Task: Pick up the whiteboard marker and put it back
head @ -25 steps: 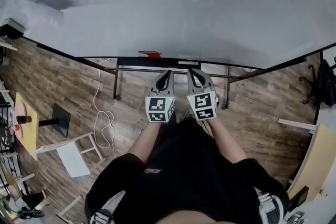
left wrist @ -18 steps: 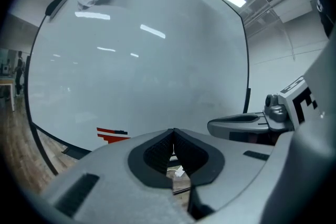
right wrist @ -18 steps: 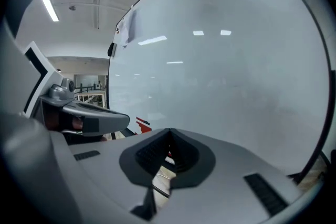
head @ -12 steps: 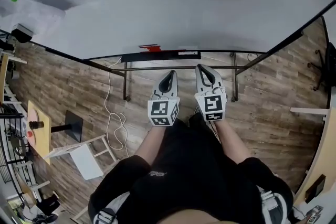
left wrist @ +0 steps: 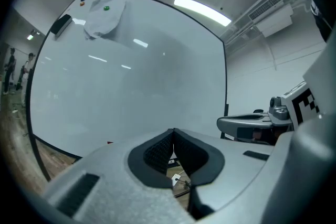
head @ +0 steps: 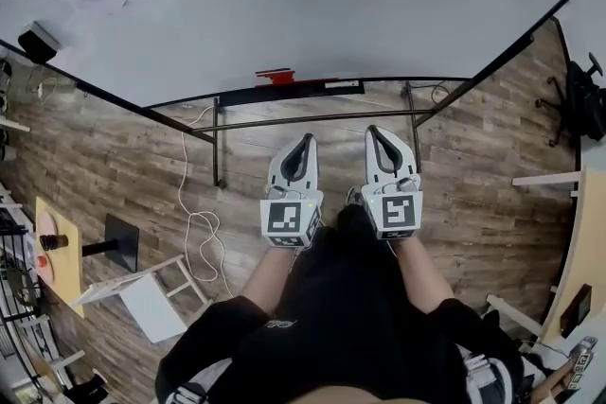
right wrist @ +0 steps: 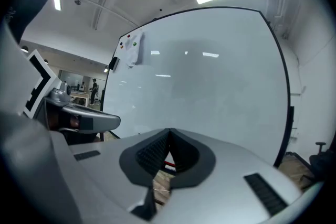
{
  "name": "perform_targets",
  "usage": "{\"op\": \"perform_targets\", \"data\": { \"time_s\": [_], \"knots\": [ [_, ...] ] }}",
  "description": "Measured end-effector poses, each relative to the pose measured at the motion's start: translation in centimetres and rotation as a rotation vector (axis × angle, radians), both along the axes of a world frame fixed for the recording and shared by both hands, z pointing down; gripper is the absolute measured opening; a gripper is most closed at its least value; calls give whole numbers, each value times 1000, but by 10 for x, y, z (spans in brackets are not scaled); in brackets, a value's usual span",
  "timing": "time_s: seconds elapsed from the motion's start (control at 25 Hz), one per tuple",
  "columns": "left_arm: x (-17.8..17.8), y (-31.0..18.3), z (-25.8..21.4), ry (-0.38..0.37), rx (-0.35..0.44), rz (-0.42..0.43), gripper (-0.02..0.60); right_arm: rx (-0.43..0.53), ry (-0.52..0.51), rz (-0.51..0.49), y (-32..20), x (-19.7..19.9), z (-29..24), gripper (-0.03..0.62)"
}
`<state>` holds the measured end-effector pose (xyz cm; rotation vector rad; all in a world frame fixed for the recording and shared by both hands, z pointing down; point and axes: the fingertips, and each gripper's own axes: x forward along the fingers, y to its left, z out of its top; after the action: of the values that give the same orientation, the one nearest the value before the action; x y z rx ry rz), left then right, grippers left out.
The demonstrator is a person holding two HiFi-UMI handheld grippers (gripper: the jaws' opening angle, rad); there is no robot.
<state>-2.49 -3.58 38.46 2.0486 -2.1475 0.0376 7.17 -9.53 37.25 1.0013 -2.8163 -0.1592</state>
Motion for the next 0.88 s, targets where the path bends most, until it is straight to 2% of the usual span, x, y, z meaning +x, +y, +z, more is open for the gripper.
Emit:
{"op": "perform_targets", "data": {
  "time_s": [0.24, 0.44, 0.56, 0.72, 0.88],
  "knots": [
    [8, 24, -7, -8, 22, -13, 8, -36, 4, 38, 20, 23, -10, 3],
    [15, 28, -25, -30, 37, -26, 8, 43, -12, -20, 26, 26, -37, 3],
    [32, 28, -34, -50, 53, -29, 8, 74, -29, -44, 33, 40, -48, 3],
    [57, 24, -35, -37, 63, -16, 8, 25, -54, -44, 32, 57, -50, 3],
    [69, 21, -37, -34, 65, -25, 8, 29, -47, -37, 26, 72, -54, 3]
  ]
}}
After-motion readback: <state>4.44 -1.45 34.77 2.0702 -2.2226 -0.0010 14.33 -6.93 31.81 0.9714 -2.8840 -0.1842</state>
